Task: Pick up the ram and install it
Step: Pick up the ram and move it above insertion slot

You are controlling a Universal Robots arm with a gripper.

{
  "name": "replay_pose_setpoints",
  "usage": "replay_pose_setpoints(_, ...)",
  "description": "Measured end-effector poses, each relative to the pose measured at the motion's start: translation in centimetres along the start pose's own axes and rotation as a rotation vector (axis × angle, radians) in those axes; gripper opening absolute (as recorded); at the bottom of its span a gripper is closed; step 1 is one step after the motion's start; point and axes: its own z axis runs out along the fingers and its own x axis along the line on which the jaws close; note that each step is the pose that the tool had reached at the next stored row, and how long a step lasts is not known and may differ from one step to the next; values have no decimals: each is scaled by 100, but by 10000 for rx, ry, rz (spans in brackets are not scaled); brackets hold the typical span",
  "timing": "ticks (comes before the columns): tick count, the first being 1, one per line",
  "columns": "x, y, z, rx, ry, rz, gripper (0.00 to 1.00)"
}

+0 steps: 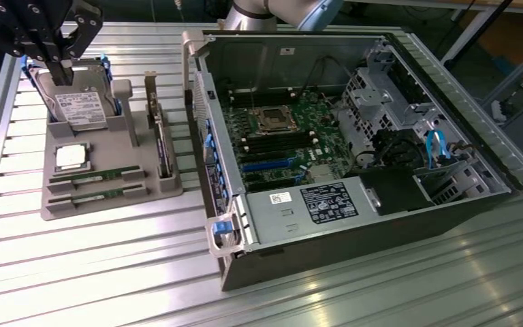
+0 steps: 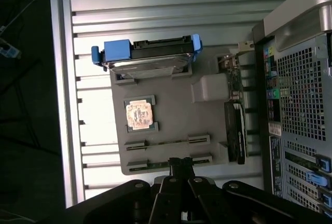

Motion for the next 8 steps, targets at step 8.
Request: replay_pose_setpoints(8,0,0,0,-5,16,-377,10)
